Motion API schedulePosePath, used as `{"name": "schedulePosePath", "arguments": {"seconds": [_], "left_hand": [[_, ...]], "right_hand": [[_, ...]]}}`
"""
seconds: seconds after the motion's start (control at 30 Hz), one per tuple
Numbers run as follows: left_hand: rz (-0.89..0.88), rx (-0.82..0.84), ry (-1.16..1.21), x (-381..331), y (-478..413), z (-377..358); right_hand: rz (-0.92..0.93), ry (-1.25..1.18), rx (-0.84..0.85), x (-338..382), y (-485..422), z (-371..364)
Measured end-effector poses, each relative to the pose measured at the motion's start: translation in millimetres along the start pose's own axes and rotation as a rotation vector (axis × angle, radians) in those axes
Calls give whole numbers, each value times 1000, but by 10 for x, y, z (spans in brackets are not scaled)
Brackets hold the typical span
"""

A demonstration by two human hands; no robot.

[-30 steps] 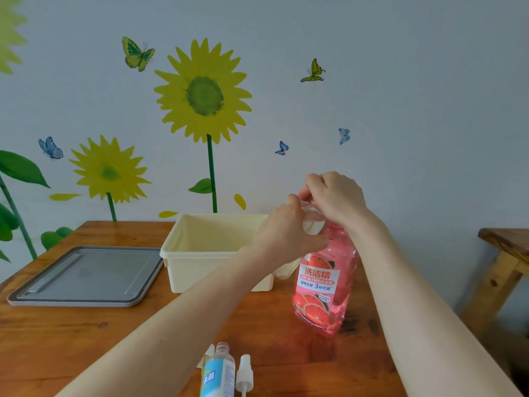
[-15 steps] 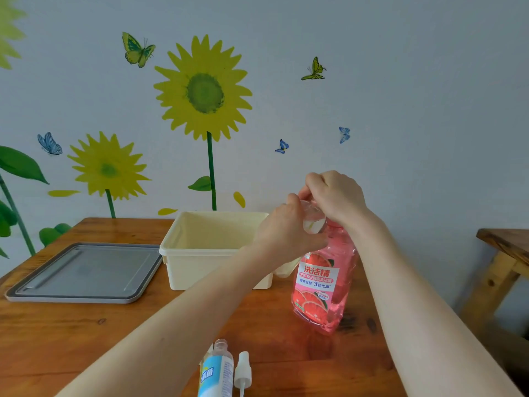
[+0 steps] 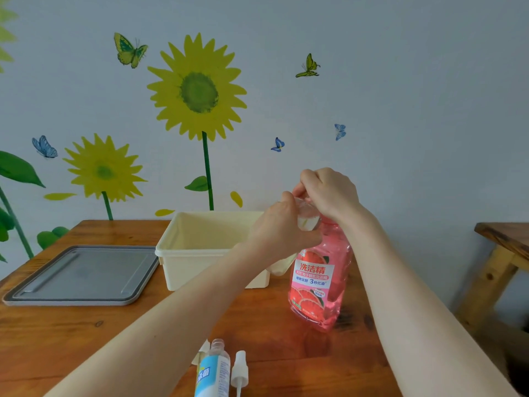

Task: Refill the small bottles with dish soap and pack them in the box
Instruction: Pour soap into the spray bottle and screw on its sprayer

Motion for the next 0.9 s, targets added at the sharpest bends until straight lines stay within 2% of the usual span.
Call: {"name": "schedulePosePath", "arguments": {"seconds": [0.23,0.47,0.7,0.9], "left_hand": [[-16,37,1,-16,-27,133],[8,36,11,4,-3,0],[-17,45,26,-44,-13,163],[-6,12,36,-15,11,37]], "right_hand": [[-14,-9,71,77,-44,53],[-16,-27,15,-5,-13,-3],[-72,-63,115,85,-62,76],[-49,-1,61,-2,-50,3]]}}
Point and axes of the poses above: each hand's wrist, its own y-axis away from the middle knuckle, its own z-axis out of the back of the hand, x = y × z, the point moved 4 cm from there along -y, towards the middle knuckle, and after that the axes turned 10 degrees about -y, right-handed, at the moved point
